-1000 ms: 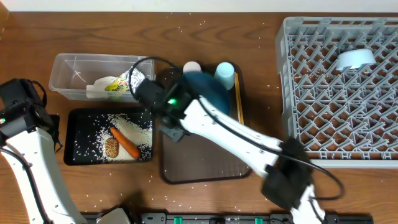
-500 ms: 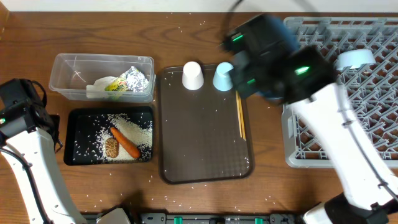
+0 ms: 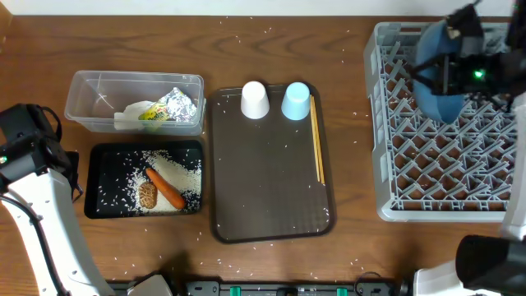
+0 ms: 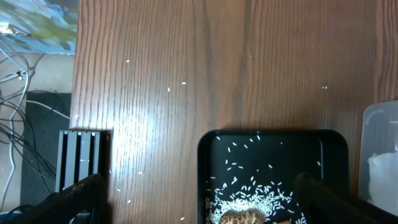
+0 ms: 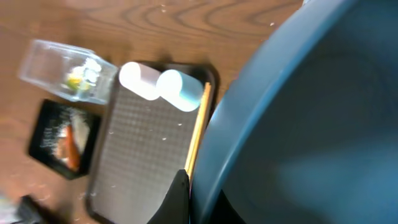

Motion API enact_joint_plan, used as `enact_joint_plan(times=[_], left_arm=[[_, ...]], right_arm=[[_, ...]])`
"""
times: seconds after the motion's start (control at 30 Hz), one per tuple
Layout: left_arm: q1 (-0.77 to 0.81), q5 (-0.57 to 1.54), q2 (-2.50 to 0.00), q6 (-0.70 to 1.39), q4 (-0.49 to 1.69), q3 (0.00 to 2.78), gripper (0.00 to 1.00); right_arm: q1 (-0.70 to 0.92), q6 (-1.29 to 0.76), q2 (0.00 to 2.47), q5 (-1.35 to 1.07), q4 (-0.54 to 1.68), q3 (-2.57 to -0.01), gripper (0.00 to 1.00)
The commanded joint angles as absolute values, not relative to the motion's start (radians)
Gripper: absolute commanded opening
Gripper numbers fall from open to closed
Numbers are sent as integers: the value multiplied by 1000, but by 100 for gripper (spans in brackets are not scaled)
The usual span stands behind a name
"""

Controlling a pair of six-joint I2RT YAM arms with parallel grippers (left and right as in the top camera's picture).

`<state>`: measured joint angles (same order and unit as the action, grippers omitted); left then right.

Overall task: Sort waste into correct bins and load items into the dishwasher rack
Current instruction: 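Lift the dark-blue plate and carry it into the dish rack, then lower the plate upright into the rack slots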

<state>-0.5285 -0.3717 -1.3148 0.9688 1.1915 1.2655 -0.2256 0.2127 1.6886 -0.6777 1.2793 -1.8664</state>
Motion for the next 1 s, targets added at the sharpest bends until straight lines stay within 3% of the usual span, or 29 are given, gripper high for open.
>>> enact_joint_plan(times=[0.0, 0.27, 0.63, 0.97], left_arm=[[-533, -377, -1313, 974, 1196, 1264, 98], [-533, -377, -1313, 974, 1196, 1264, 98], [-533, -377, -1313, 974, 1196, 1264, 98], [-533, -377, -1313, 974, 1196, 1264, 98]], right_arm=[[-300, 286, 1700, -920, 1230, -1772, 1], [-441, 286, 1700, -1175, 1053, -1551, 1], [-592, 285, 1700, -1231, 1063, -1503, 1], [-607, 286, 1700, -1256, 1048, -1451, 1]])
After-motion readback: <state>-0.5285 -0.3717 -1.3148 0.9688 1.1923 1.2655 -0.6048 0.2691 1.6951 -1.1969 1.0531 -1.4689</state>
